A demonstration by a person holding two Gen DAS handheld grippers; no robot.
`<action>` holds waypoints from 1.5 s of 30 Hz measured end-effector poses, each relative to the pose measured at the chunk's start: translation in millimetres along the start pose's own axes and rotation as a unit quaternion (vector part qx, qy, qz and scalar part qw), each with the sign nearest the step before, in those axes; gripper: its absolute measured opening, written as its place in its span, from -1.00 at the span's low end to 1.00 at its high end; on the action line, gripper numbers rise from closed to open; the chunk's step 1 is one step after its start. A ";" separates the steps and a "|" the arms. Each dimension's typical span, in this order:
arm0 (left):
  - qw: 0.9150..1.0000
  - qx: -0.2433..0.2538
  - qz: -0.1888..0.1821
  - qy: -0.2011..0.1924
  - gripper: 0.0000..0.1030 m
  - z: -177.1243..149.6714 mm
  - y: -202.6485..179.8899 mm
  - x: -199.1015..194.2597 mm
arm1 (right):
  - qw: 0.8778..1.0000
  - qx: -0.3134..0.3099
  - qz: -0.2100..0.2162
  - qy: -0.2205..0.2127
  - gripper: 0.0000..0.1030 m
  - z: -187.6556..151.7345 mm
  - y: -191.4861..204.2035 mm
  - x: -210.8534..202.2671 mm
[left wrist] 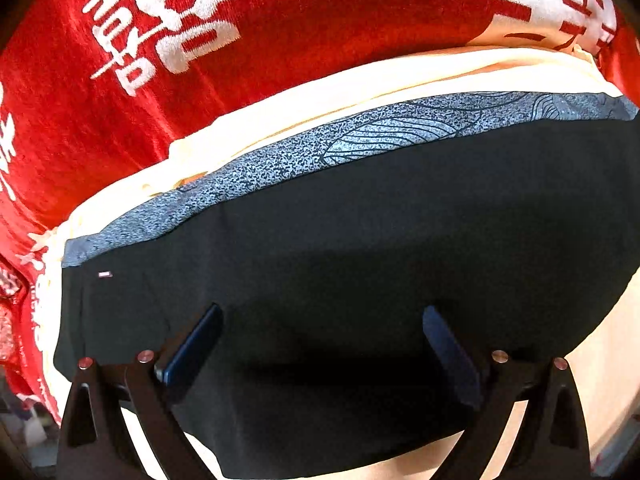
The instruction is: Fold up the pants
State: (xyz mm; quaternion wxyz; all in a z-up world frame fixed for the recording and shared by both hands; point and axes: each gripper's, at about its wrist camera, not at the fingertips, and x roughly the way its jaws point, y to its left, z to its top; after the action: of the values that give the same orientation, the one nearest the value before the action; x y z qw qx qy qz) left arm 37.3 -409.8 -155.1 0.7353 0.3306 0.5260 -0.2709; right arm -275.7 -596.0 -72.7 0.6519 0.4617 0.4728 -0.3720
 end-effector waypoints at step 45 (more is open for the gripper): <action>0.992 -0.055 -0.116 -0.019 0.35 42.6 -148.6 -62.6 | 0.947 0.132 0.289 -0.045 -0.72 79.6 -42.9 35.3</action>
State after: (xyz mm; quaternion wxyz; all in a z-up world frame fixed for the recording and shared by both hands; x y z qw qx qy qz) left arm -67.0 -533.8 -115.8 0.7256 0.2214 0.5612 -0.3309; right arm -283.8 -686.4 -107.3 0.6851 0.6432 0.2364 -0.2471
